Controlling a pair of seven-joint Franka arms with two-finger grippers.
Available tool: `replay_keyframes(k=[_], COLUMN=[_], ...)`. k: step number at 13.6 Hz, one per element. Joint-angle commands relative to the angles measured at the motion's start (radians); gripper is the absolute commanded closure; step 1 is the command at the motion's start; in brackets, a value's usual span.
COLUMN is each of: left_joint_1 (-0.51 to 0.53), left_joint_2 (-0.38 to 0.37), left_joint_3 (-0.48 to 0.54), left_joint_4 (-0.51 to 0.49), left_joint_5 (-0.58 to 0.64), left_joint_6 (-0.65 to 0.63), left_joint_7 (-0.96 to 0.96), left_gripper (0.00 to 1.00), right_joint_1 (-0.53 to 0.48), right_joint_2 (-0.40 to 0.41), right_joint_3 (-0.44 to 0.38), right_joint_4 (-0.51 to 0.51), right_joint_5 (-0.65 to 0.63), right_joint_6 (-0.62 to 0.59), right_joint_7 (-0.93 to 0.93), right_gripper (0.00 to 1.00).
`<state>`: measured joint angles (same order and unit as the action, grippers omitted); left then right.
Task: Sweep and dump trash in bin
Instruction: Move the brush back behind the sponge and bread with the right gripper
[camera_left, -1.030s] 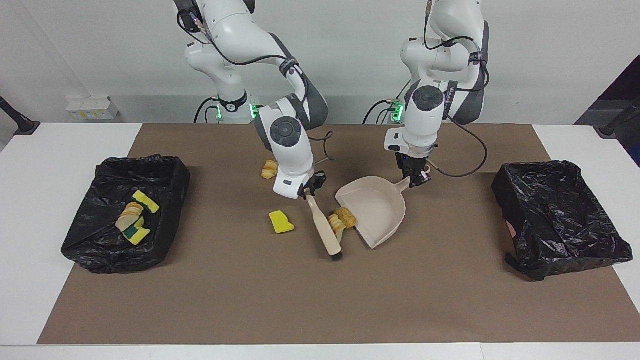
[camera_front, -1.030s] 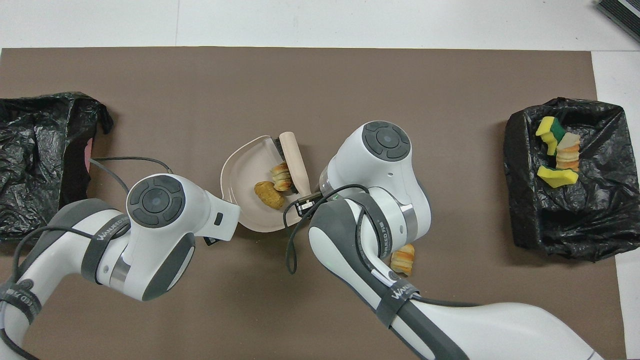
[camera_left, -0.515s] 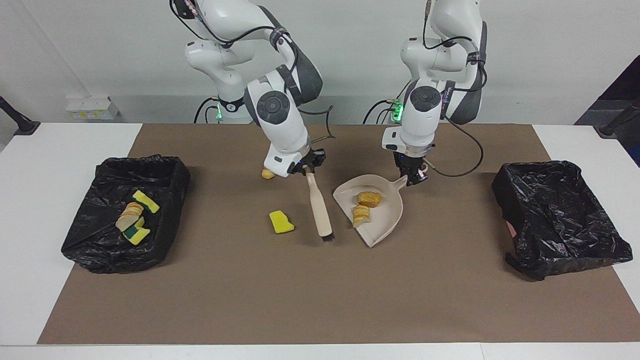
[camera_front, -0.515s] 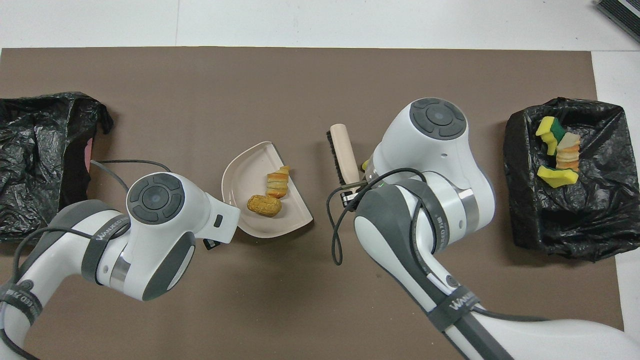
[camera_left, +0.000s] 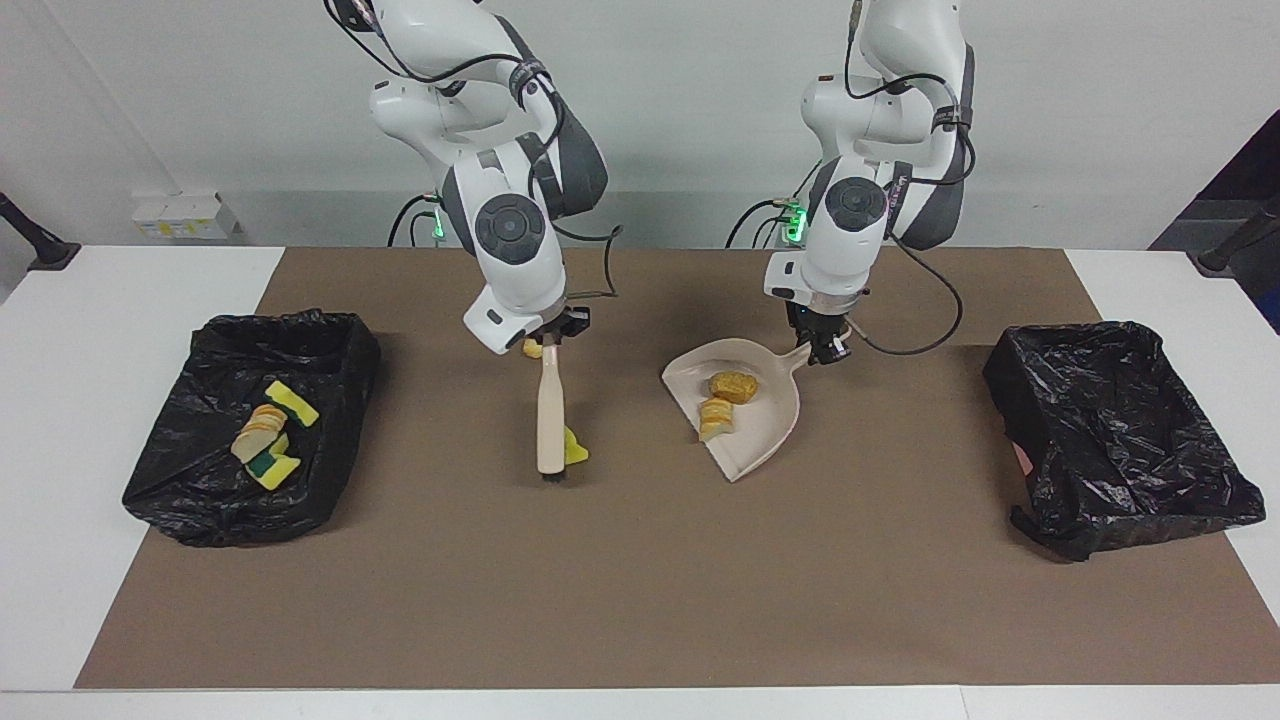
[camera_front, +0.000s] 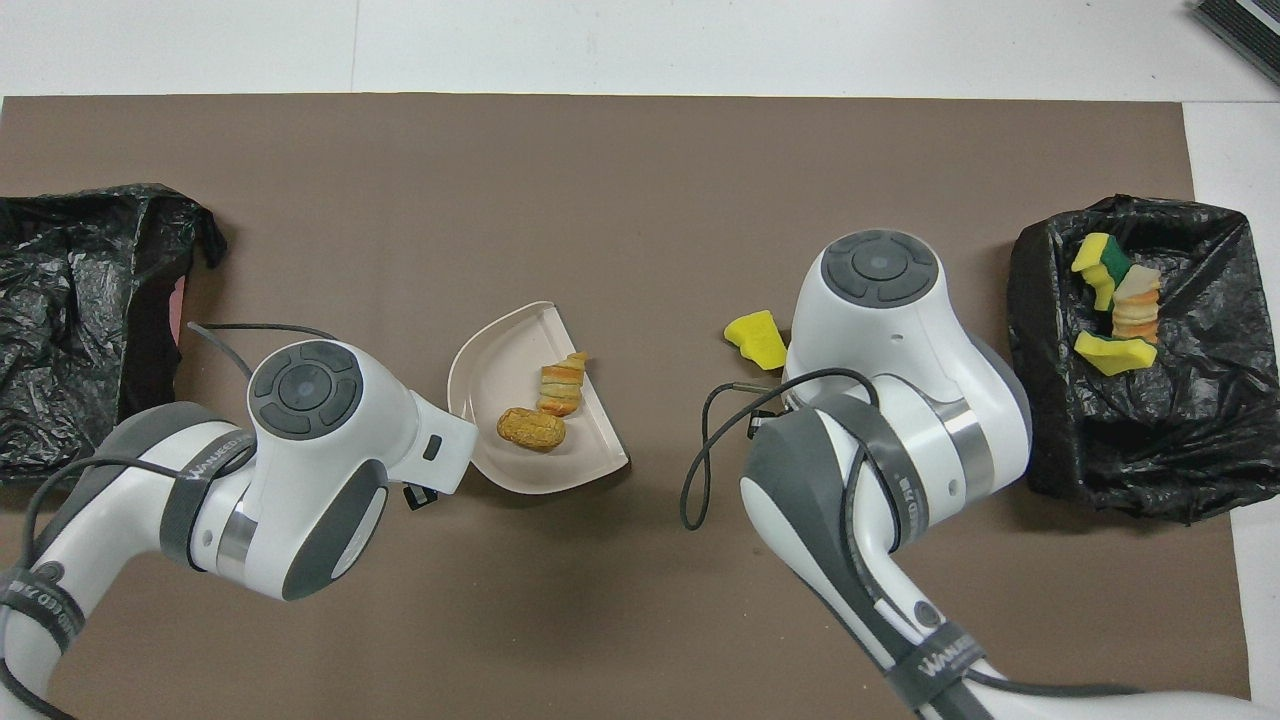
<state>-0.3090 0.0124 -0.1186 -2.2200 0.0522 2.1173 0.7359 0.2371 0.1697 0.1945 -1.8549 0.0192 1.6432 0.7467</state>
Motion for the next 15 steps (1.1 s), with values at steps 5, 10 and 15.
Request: replay_keyframes(k=[5,10,15], left_joint_1=[-0.005,-0.004,-0.002], left_joint_2=[-0.014,-0.016,-0.016], left_joint_3=[0.008,0.008,0.008], left_joint_4=[-0.012,-0.015,-0.015], left_joint_5=[-0.017,-0.017,-0.017], left_joint_6=[-0.017,-0.020,-0.017], left_joint_7=[0.046,0.051,0.050], left_gripper=[1.00,1.00,1.00], right_joint_1=[0.106,0.223,0.144], right_joint_2=[-0.274,-0.372,-0.189], right_joint_3=[0.008,0.008,0.003], right_joint_4=[-0.379,-0.564,-0.388], right_joint_5=[0.134,0.260,0.254], right_joint_6=[0.055,0.271,0.443], right_joint_7=[0.429,0.551,0.324], right_gripper=[1.00,1.00,1.00])
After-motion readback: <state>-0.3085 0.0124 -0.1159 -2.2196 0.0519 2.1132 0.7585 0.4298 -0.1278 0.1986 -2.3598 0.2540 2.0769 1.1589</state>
